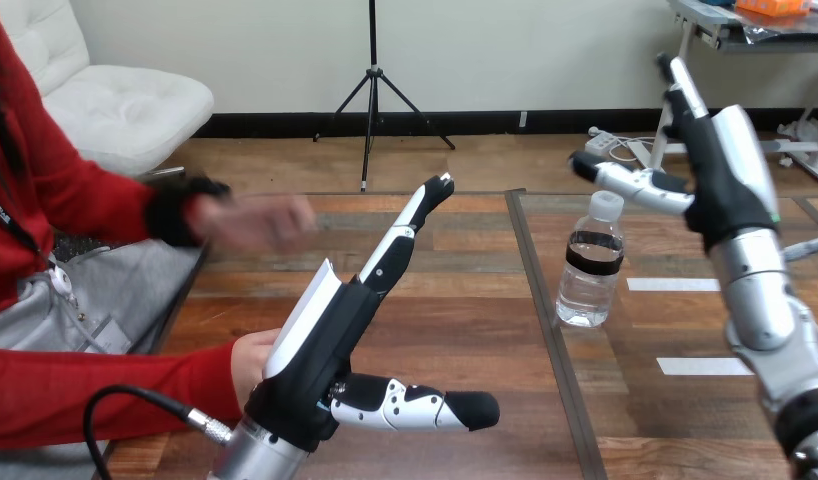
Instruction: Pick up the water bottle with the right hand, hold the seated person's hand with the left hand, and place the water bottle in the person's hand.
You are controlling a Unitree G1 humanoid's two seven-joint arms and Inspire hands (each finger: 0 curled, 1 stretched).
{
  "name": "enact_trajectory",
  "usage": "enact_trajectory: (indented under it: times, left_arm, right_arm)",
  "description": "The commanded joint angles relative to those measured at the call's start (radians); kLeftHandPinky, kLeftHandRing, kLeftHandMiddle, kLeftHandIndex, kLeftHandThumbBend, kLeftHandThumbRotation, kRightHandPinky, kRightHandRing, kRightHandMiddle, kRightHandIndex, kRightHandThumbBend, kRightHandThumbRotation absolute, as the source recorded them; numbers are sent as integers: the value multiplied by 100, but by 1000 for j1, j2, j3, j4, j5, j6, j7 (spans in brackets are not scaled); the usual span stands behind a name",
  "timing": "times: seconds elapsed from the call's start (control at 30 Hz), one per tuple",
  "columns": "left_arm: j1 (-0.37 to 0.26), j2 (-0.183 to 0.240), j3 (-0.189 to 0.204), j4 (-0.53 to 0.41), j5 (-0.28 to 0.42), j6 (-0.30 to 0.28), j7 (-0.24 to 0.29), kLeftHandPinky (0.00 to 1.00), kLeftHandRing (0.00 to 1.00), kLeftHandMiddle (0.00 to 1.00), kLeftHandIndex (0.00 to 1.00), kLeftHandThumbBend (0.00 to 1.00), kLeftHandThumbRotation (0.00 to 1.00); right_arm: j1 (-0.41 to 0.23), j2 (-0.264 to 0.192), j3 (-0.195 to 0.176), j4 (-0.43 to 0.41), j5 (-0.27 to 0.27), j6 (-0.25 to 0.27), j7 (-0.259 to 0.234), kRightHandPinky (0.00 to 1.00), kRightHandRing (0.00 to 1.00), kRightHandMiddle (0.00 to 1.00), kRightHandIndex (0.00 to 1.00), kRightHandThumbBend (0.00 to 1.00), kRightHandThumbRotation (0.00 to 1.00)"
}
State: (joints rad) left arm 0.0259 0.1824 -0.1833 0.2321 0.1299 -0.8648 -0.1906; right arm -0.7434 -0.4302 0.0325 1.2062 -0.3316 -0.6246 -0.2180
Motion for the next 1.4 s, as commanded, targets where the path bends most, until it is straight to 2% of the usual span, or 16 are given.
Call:
enact_trajectory:
  times: [0.0,0.13,0.23,0.33,0.47,0.83,0.93,1.13,1.23,1.37]
  left_arm:
    - [-15,11,16,-45,3,-19,6,100,100,100,100,100,57]
    - [-8,11,17,-49,1,-20,5,100,100,100,100,100,58]
    - [-5,12,20,-48,10,-28,9,100,100,100,100,100,60]
    - [0,16,21,-49,4,-30,5,100,100,100,100,100,60]
    - [5,18,20,-51,-5,-31,1,100,100,100,100,100,60]
    - [19,25,20,-52,-10,-41,-1,100,100,100,100,100,59]
    - [27,27,16,-65,-22,-25,-9,100,100,100,100,100,58]
    - [35,27,17,-66,-22,-30,-10,100,100,100,100,100,57]
    - [43,26,17,-74,-25,-21,-10,100,100,100,100,100,57]
    - [48,29,18,-77,-24,-26,-10,100,100,100,100,100,57]
  right_arm:
    - [-96,28,-1,33,13,27,-7,88,98,99,100,100,56]
    - [-99,42,-5,53,22,45,7,90,98,99,100,100,56]
    - [-103,49,15,57,-2,79,-21,90,98,99,100,100,56]
    - [-99,63,3,64,14,85,-9,90,98,99,100,100,56]
    - [-101,74,12,73,4,113,-20,87,97,99,100,100,56]
    - [-93,94,23,91,-6,145,-33,86,97,99,100,100,55]
    - [-94,96,27,97,-6,166,-20,86,98,99,100,100,55]
    - [-89,113,13,105,19,180,-7,87,98,100,100,100,52]
    - [-88,117,24,107,11,200,-14,86,98,100,100,100,53]
    - [-84,124,16,110,24,208,3,86,98,100,100,100,53]
